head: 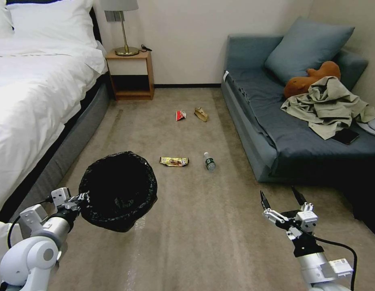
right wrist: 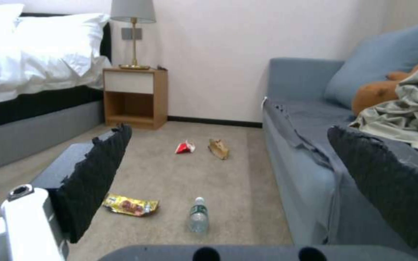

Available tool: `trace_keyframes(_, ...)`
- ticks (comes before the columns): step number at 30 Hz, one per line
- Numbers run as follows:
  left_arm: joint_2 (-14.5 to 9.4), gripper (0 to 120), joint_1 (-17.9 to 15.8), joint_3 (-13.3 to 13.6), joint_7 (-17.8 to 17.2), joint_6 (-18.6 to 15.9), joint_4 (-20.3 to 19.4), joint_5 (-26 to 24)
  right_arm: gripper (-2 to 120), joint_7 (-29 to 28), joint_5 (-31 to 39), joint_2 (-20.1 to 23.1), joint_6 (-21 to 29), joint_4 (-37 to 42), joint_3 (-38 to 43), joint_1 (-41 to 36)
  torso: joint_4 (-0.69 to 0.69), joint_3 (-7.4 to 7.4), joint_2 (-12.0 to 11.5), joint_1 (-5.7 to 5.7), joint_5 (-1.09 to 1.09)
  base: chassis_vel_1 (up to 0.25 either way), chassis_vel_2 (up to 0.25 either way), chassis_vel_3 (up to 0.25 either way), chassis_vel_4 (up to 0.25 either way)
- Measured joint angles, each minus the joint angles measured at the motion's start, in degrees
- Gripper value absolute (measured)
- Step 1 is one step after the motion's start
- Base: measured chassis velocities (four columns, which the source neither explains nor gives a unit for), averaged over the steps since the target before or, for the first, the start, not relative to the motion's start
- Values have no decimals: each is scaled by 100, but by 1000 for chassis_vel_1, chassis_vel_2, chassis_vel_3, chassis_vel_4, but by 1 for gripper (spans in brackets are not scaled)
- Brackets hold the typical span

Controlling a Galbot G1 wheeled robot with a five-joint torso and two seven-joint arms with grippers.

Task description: Pick up the trash bin, then pick up the garbage on the floor and place it into the trash bin.

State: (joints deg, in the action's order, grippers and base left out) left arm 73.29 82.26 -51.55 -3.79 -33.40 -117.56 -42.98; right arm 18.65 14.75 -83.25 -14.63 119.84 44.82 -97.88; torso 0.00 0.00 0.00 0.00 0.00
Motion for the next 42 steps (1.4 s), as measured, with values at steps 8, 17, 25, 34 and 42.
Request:
trace_keyframes(8, -7, 4, -7, -10, 2, 14, 8, -5, 100, -7, 18, 14, 8, -10, -2, 5, 0, 0, 0, 0, 0, -11, 13, 6, -6)
trace_keyframes(17, -23, 4, -26, -16, 2, 19, 18, -31, 100, -12, 53, 30, 9, -25, -14, 11, 0, 0, 0, 0, 0, 0, 0, 0, 0)
trace_keyframes(25, -42, 4, -54, -14, -1, 24, 37, -52, 100, -23, 95, 38, 12, -25, -13, 9, 0, 0, 0, 0, 0, -74, 81, 78, -63)
trace_keyframes(34, -50, 4, -66, -12, -2, 34, 50, -65, 100, -23, 99, 38, 13, -19, -13, 7, 0, 0, 0, 0, 1, -99, 85, 90, -104)
trace_keyframes(42, -50, 4, -70, -15, -2, 35, 56, -68, 100, -23, 99, 37, 14, -19, -13, 5, 0, 0, 0, 0, 0, -83, 99, 95, -100)
